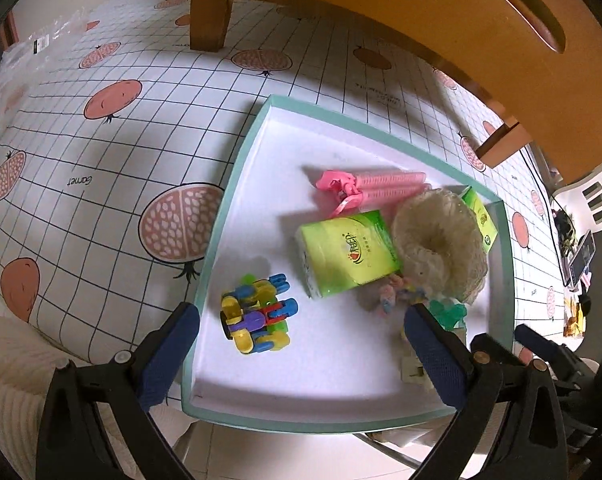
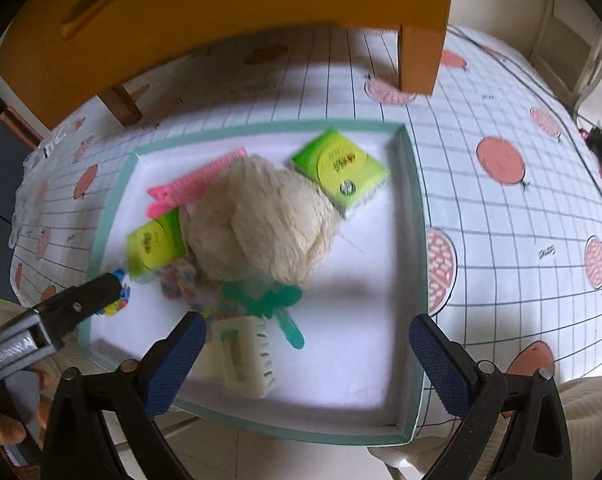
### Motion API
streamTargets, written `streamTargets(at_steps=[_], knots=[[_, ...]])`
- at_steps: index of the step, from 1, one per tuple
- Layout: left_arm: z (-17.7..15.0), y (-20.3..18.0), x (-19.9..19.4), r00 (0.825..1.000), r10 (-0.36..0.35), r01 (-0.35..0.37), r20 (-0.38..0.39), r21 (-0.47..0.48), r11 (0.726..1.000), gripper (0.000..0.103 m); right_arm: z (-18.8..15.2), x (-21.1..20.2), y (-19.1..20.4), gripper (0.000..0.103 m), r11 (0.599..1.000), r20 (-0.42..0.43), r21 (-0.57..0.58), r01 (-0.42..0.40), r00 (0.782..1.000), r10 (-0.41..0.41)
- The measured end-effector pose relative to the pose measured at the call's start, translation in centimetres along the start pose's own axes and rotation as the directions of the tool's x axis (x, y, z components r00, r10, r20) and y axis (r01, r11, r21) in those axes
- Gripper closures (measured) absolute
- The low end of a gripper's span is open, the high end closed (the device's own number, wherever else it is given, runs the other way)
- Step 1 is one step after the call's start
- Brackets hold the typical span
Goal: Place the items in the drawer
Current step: 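Grasp the colourful block toy with left gripper while right grasps cream hair clip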
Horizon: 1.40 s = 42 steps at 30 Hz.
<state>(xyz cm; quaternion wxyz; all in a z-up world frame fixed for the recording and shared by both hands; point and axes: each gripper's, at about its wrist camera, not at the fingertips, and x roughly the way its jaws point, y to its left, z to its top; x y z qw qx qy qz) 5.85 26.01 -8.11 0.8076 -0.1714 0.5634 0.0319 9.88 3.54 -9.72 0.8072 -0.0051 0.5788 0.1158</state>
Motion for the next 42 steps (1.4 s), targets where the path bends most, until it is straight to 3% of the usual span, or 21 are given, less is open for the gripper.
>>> streamTargets(at_steps=[3, 14, 16, 22, 26, 32, 42], knots=[[0.0, -0.1, -0.1, 1.000, 0.007, -0.007, -0.001, 0.008, 1.000, 0.008, -0.4, 0.6, -0.1, 0.002, 1.000, -0.018, 0.005, -0.023, 1.000, 0.023], [-0.2, -0.1, 0.3, 0.999, -0.002, 0.002, -0.032, 0.018, 1.000, 0.015, -1.5, 1.5, 3.0, 0.003, 0.989, -0.057, -0.112, -0.093, 0.995, 0.087], [-0.1, 0.1, 0.4, 0.999, -0.002, 0.002, -0.038, 0.012, 1.000, 0.021, -1.8, 1.8, 3.4, 0.004, 0.987, -0.066, -0.128, -0.096, 0.994, 0.089], [-0.2, 0.6, 1.4, 0.997, -0.010, 0.009, -0.079, -0.021, 1.000, 0.024, -2.0, 2.7, 4.3, 0.014, 0.984, -0.079, -0.150, -0.098, 0.993, 0.087], [-0.2, 1.3, 2.2, 0.994, -0.016, 0.011, -0.104, -0.049, 0.999, 0.038, -1.9, 3.1, 4.4, 0.019, 0.985, -0.088, -0.145, -0.092, 0.993, 0.080], [-0.3, 1.7, 2.2, 0.996, -0.007, 0.002, -0.092, -0.054, 0.999, 0.044, -1.9, 2.8, 4.1, 0.028, 0.985, -0.078, -0.144, -0.100, 0.993, 0.089], [0.3, 0.4, 2.5, 0.997, 0.029, -0.031, -0.072, -0.025, 0.999, 0.045, -2.3, 2.2, 3.1, 0.044, 0.984, -0.089, -0.101, -0.144, 0.987, 0.135]])
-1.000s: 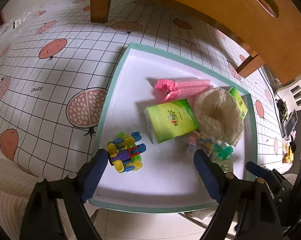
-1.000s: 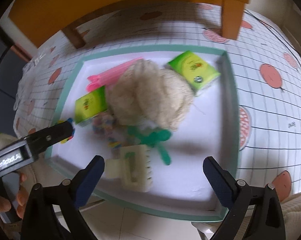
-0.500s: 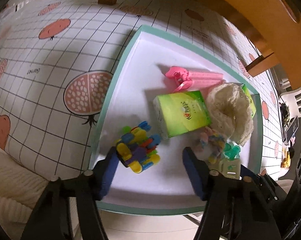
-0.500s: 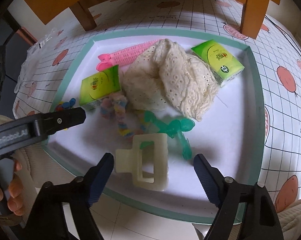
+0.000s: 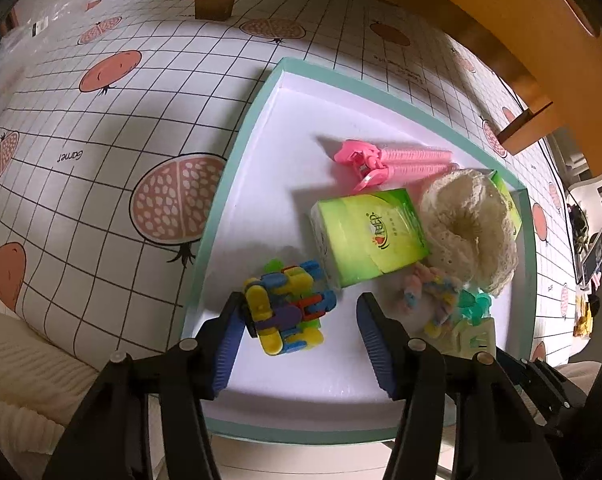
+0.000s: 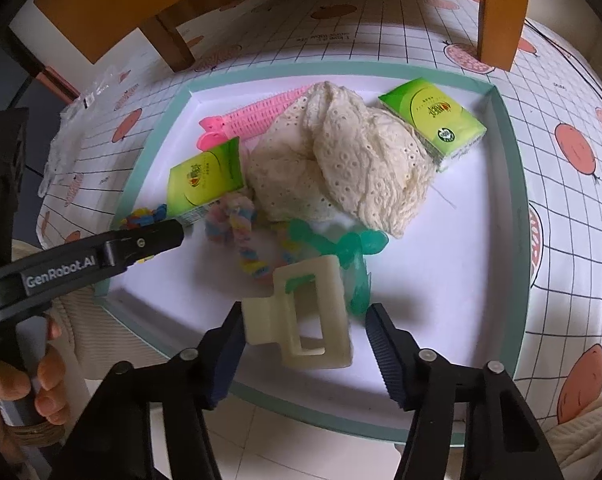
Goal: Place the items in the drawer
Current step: 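Grasp the colourful block toy with left gripper while right grasps cream hair clip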
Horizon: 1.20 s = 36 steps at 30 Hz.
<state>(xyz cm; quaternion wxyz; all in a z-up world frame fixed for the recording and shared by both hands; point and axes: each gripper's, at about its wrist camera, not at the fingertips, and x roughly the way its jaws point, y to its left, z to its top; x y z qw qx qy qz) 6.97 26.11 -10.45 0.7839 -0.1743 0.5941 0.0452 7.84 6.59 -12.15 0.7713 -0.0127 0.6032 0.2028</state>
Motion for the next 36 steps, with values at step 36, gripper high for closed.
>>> streamTargets(at_steps=[36], knots=[[0.3, 0.8, 0.0, 0.999, -0.029, 0.030, 0.018, -0.053, 0.998, 0.058, -0.2, -3.7, -0.7, 0.051, 0.983, 0.086, 0.031, -0.179, 0.981, 0.176]])
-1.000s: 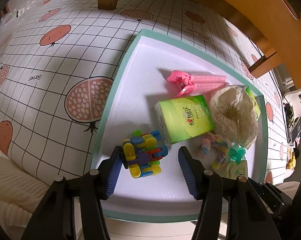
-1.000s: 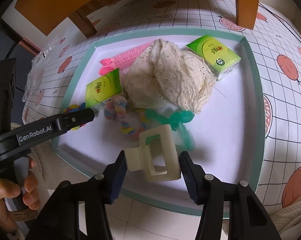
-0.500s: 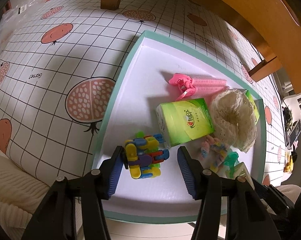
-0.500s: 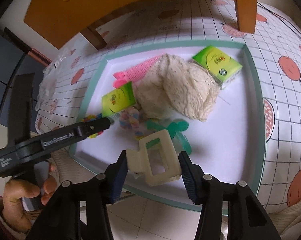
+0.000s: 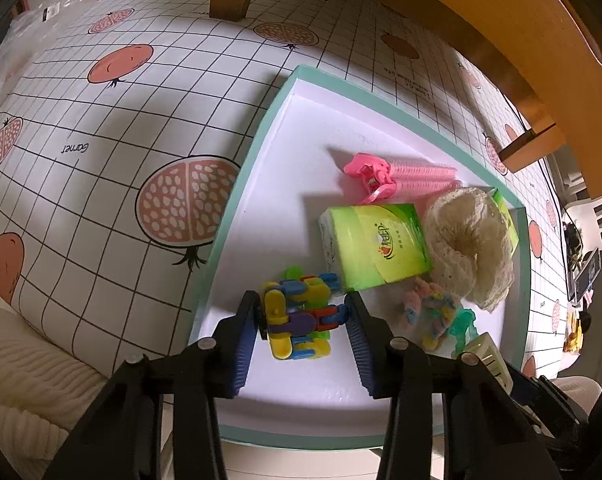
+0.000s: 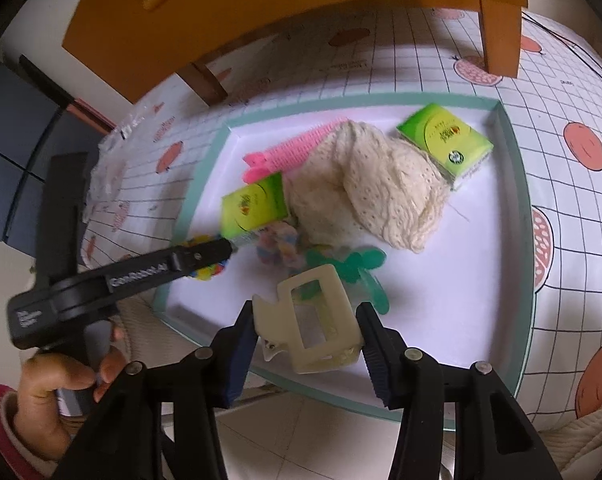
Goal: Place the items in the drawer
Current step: 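Grasp the colourful block toy with left gripper while right grasps cream hair clip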
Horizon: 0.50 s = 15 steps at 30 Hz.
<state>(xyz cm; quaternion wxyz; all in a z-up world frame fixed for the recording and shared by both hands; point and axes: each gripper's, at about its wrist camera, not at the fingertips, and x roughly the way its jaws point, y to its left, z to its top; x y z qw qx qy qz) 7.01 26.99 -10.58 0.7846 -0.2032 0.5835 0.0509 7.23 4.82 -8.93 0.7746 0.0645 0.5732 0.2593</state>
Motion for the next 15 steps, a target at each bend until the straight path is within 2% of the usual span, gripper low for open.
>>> streamTargets(at_steps=[5, 15], knots=[[0.0, 0.4, -0.1, 1.000, -0.009, 0.009, 0.005, -0.011, 1.000, 0.059, 0.3, -1.1, 0.0, 0.051, 0.999, 0.041, 0.020, -0.051, 0.998, 0.050], [-0.1, 1.6, -2.3, 0.997, -0.031, 0.033, 0.066, -0.043, 0.999, 0.060, 0.6, -1.8, -1.0, 0.051, 0.999, 0.064, 0.054, -0.008, 0.998, 0.004]])
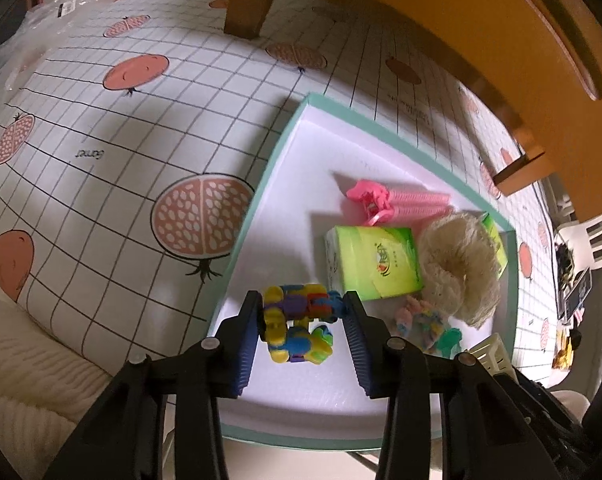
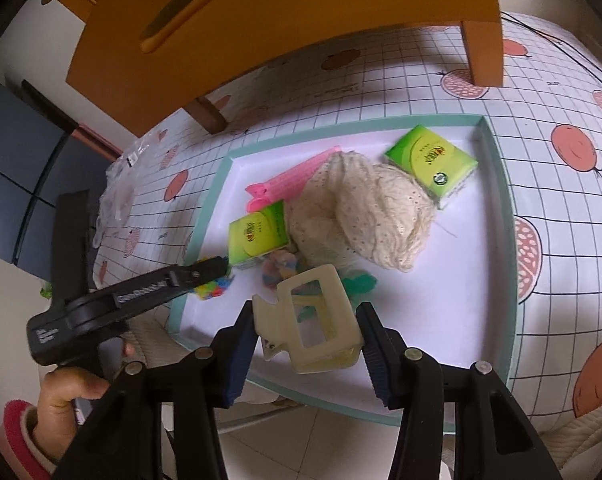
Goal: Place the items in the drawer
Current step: 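Grasp the colourful block toy with left gripper while right grasps cream hair clip, then carry block toy and hair clip into the open drawer with both grippers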
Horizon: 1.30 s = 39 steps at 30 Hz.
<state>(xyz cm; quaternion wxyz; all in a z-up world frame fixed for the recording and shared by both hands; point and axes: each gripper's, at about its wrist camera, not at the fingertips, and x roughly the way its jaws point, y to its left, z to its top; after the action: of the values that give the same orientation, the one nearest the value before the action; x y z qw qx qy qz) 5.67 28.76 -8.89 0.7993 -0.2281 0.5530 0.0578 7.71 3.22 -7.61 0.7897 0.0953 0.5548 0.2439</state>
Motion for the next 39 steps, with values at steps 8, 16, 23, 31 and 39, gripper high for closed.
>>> streamTargets(at_steps=[8, 16, 23, 31, 39], knots=[[-0.1, -0.5, -2.6, 0.994, -0.043, 0.041, 0.102, 0.019, 0.999, 0.061, 0.1, -0.4, -0.6, 0.051, 1.000, 0.018, 0.020, 0.021, 1.000, -0.022], [0.0, -1.7, -3.8, 0.987, -0.044, 0.034, 0.154, 0.068, 0.997, 0.061, 0.5, -2.1, -0.2, 0.051, 1.000, 0.063, 0.026, 0.016, 0.998, -0.017], [0.1, -3.7, -8.0, 0.968, -0.054, 0.016, 0.246, 0.153, 0.988, 0.061, 1.8, -5.4, 1.4, 0.051, 1.000, 0.142, -0.010, -0.002, 0.990, 0.003], [0.7, -7.4, -14.9, 0.912, -0.087, -0.021, 0.401, 0.256, 0.966, 0.060, 4.5, -11.2, 4.0, 0.051, 0.998, 0.275, -0.054, -0.010, 0.961, 0.025], [1.4, -9.2, -19.9, 0.858, -0.139, -0.026, 0.494, 0.313, 0.950, 0.060, 7.5, -15.3, 6.4, 0.051, 0.995, 0.365, -0.095, 0.004, 0.931, 0.031]])
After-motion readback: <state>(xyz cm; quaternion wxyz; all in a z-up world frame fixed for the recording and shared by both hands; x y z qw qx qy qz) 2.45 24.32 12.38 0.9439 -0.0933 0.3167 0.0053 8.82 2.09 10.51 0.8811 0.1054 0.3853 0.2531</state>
